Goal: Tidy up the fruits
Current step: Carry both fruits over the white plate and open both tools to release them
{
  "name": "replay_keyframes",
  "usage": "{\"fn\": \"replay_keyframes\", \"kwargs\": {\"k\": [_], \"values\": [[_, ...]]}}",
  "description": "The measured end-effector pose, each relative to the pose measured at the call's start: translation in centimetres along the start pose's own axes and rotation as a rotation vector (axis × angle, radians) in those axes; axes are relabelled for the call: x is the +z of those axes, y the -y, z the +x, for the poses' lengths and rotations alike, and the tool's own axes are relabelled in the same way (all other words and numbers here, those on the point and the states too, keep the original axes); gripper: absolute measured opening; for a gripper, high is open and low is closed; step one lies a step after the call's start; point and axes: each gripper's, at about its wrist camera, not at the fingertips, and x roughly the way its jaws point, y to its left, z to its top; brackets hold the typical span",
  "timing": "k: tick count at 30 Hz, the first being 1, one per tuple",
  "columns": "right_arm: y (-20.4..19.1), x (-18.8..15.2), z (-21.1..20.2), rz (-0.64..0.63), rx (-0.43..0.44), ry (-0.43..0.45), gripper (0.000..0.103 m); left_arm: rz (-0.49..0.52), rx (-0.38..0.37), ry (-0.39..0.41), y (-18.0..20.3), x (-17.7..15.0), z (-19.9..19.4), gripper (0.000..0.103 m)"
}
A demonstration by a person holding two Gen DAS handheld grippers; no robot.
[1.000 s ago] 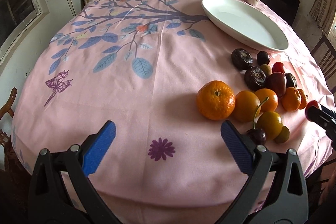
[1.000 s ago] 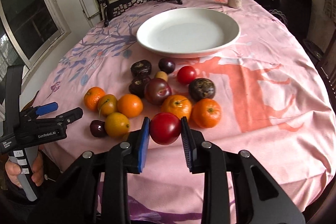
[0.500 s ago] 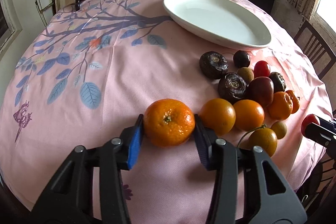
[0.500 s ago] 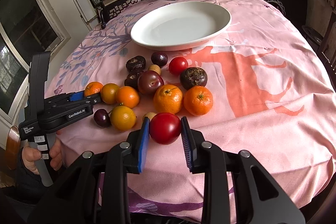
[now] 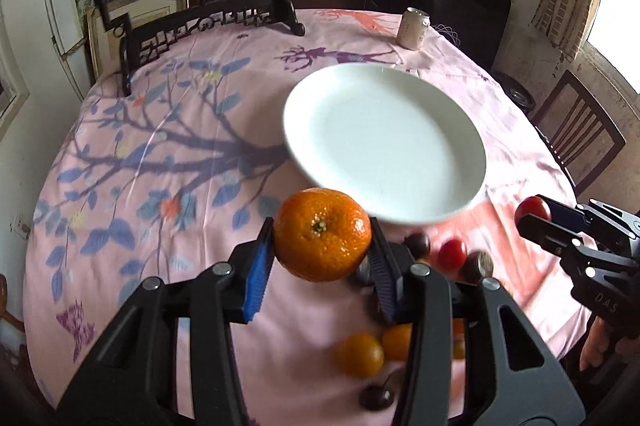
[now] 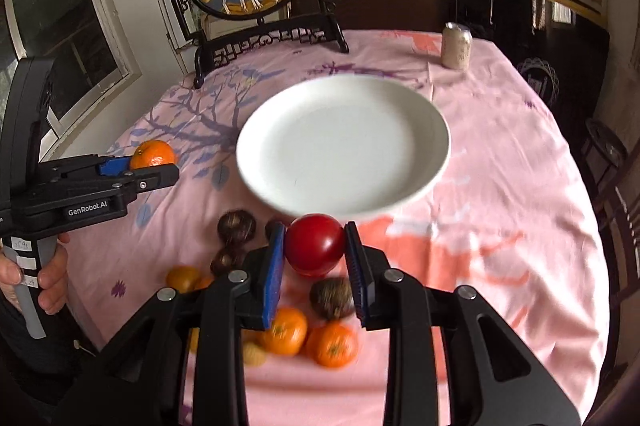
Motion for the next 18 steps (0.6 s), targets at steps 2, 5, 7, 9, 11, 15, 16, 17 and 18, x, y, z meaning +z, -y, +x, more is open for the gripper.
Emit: {"fn": "replay_keyframes", "kwargs": {"k": [2,5,7,9,11,15,16,17,18], "values": [[1.2,3.3,2.4,-0.019,-0.002,0.014,0.030,-0.002,0.001,-0.027,0.8,4.1,2.8,0.046],[3.6,7.5,7.9,-0.012,0.002,-0.044,0.030,-0.025,0.004,-0.094,1.8,9.3,8.5,0.046],[5.6,9.2,11.7,0.019,-0.012,-0.103,0.030,-0.043,0.016,-0.132,2.3,11.5,11.8,0.046],[7.4,10.4,14.7,0.062,-0.014,-0.156,0.030,-0.051,-0.004,-0.155,2.7,12.6,14.1,0.046],[8.4,10.8,16.5,0.085,0.002,-0.180,0.030,-0.059,-0.011,-0.173,2.9,13.3,15.7,0.046],[9.0,11.3,18.0,0.068,-0.010,-0.198,0.049,-0.069,-0.032,-0.206,2.9,13.5,17.5,0.049],[9.2,11.3,18.0,0.069,-0.022,-0.197,0.056,-0.071,-0.034,-0.197,2.8,13.6,17.2,0.059],[9.2,11.3,17.6,0.066,-0.038,-0.179,0.057,-0.075,-0.035,-0.178,2.7,13.7,16.6,0.064],[9.2,11.3,17.0,0.057,-0.054,-0.167,0.057,-0.077,-0.036,-0.156,2.4,13.8,15.7,0.066]]}}
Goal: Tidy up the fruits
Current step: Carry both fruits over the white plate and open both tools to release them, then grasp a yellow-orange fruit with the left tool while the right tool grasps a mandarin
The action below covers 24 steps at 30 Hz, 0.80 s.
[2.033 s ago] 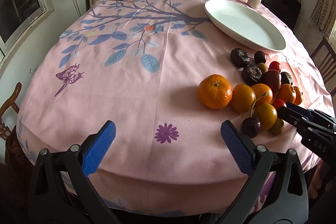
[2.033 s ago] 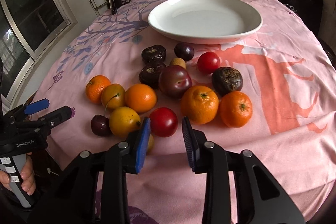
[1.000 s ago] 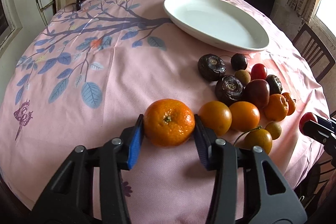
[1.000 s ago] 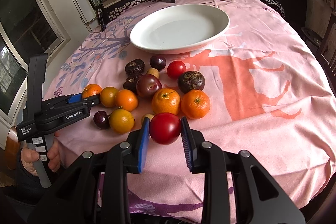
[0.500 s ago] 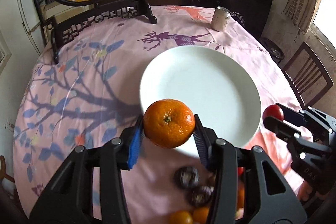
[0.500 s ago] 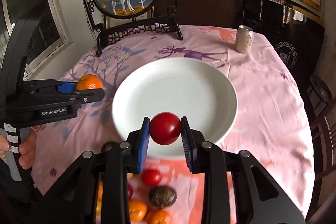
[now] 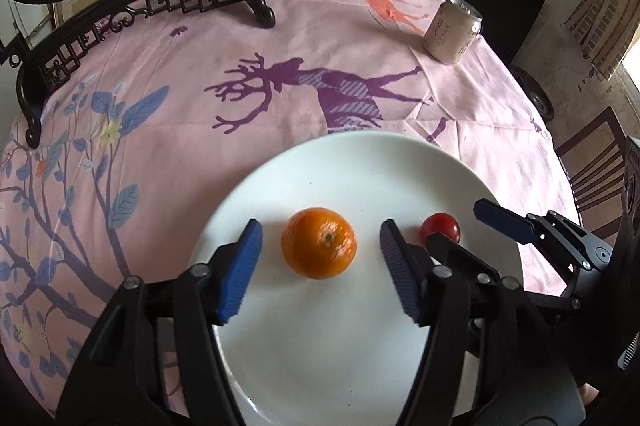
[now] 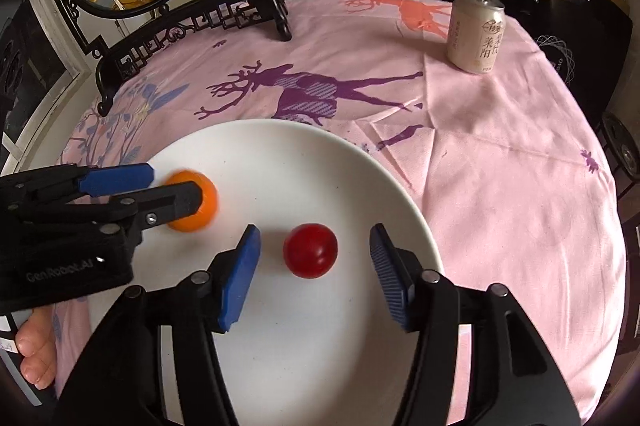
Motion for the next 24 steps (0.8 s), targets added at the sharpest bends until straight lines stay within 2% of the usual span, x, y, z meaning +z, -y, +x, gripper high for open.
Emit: {"fn": "replay_keyframes", "kwargs": {"k": [2,5,6,7,9,12,15,17,20,24], "values": [[-0.2,-0.3,-1.7,-0.012,-0.014,0.009,0.057,0.004,-0.017,0.038,-0.4,-0.7,-2.6,0.066],[-1.5,-2.8,-6.2,-0.048,-0.053,0.042,0.059,0.020,-0.017,0.111,-0.9,-3.9,-7.5,0.078],[-2.2,-4.3,-7.7,-0.060,-0.066,0.048,0.062,0.032,0.001,0.134,-1.0,-5.7,-9.1,0.086],[-2.8,-5.8,-9.0,-0.065,-0.067,0.053,0.062,0.046,0.016,0.155,-1.0,-7.5,-10.4,0.089],[-3.9,-9.6,-11.2,-0.055,-0.044,0.067,0.063,0.077,0.050,0.188,-1.0,-11.8,-12.2,0.089],[-5.1,-15.2,-12.9,-0.015,-0.003,0.077,0.063,0.071,0.064,0.204,-1.6,-18.0,-13.3,0.089],[-5.5,-18.6,-13.7,0.046,0.005,0.069,0.063,0.025,0.067,0.184,-2.9,-22.5,-13.5,0.089],[-5.5,-20.2,-14.5,0.066,-0.018,0.076,0.063,0.009,0.065,0.171,-3.6,-24.5,-13.7,0.089],[-5.9,-21.9,-15.3,0.059,-0.078,0.081,0.063,0.021,0.113,0.172,-4.2,-26.8,-14.2,0.089],[-6.5,-23.6,-14.7,0.042,-0.083,0.041,0.063,0.005,0.109,0.163,-5.0,-28.4,-14.6,0.089]]}}
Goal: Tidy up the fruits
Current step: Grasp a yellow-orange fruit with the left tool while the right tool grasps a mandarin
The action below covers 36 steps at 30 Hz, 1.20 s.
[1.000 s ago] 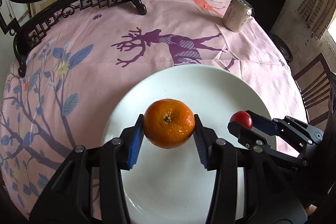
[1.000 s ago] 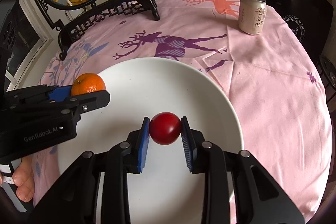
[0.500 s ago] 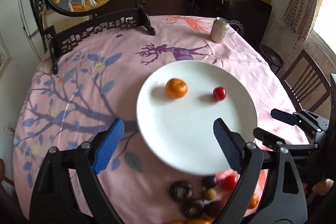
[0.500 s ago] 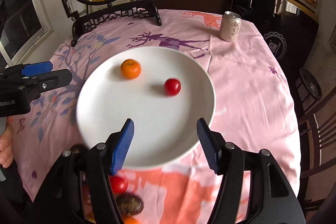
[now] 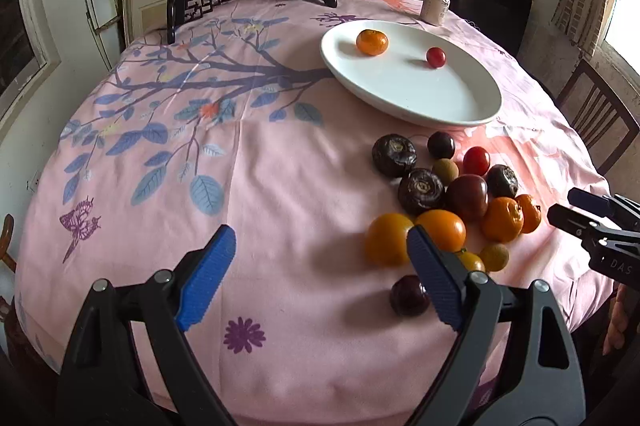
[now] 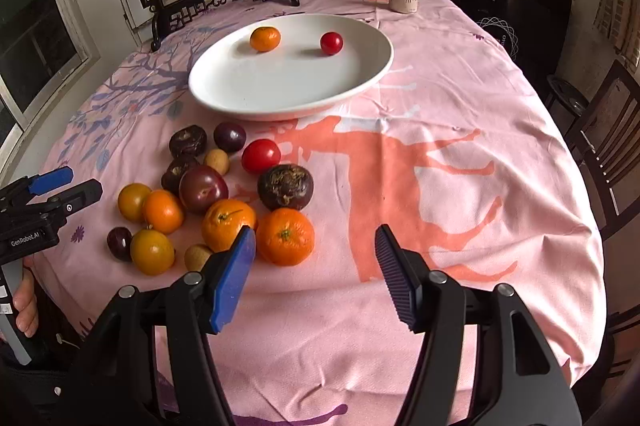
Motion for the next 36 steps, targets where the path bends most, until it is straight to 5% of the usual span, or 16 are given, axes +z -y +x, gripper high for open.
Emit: {"fn": "replay_keyframes", "kwargs": {"k": [10,11,12,13,23,29,31,36], "values": [[-1.4,-1.4,2.9,-0.066,-0.052,-0.039,0.063,0.019,0.004,-0.009,-0.2,-0.9,-0.5,0.089],[-1.6,-1.3,3.2,-0.081,-0.053,-0.023,0.058,0.023,0.001,-0.012,-0.1,-1.0,-0.4,0.089],[-1.8,-1.1,3.4,-0.097,-0.044,-0.009,0.041,0.025,0.000,-0.017,-0.1,-1.0,-0.3,0.089],[-1.9,-1.0,3.7,-0.099,-0.004,-0.014,0.038,0.028,-0.003,-0.021,0.0,-1.0,-0.3,0.089],[-0.6,-1.0,1.6,-0.031,-0.005,0.003,0.037,0.056,-0.060,-0.112,1.7,-1.0,2.8,0.087],[0.1,-1.3,1.2,0.001,0.013,0.005,0.038,0.070,-0.102,-0.132,2.6,-0.3,5.2,0.059],[0.2,-1.3,1.2,0.011,0.020,0.003,0.038,0.063,-0.131,-0.122,2.7,0.0,5.2,0.034],[0.4,-1.5,0.7,0.022,0.027,0.015,0.038,0.069,-0.141,-0.089,3.0,0.1,3.8,0.035]]}}
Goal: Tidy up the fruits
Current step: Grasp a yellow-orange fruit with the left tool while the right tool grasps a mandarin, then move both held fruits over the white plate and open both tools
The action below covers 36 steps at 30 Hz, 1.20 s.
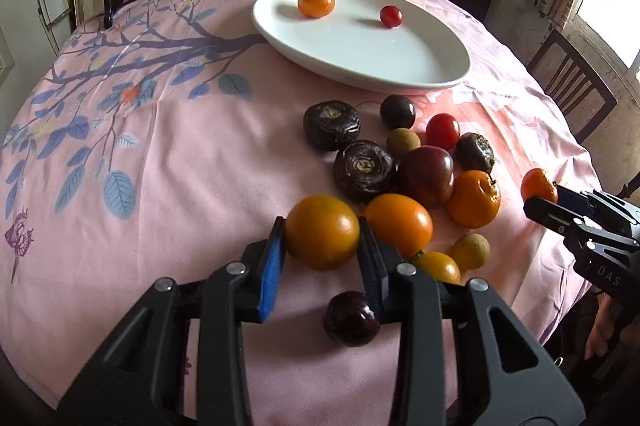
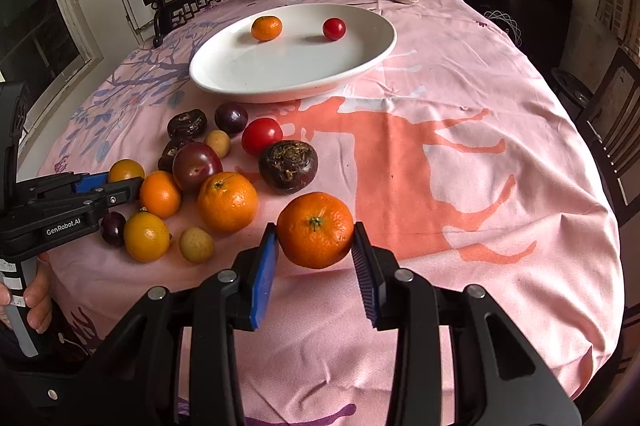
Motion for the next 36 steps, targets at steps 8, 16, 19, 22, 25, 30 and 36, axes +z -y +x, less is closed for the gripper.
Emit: {"fn": "replay_keyframes", "kwargs": {"k": [8,16,19,22,25,30,36], "values": [[0.0,0.0,-0.3,-0.001,0.013,0.012,0.038,-0.016,-0.014,0.036,-0.2,0.7,-2.3,0.035],[0.3,0.3,-0.8,-0.001,0.020,0.028,0.038,0.037,0.006,0.058,-0.3,3.8,-3.1,0.035],[0.5,0.8,-0.4,-0.002,0.025,0.016,0.038,0.061,0.003,0.053,0.2,5.8,-2.8,0.035],[0.5,2.8,-0.3,-0.032,0.034,0.011,0.038,0.090,0.007,0.047,1.0,8.8,-2.1,0.035],[0.4,6.2,0.0,-0.078,0.030,0.018,0.038,0.096,0.004,0.053,1.8,12.8,-0.9,0.035],[0.6,13.0,4.0,-0.091,0.052,-0.018,0.037,0.064,0.006,0.037,3.4,19.7,3.6,0.035],[2.2,18.5,10.7,-0.094,-0.065,-0.011,0.037,0.001,-0.021,-0.031,4.6,25.2,10.6,0.035]]}}
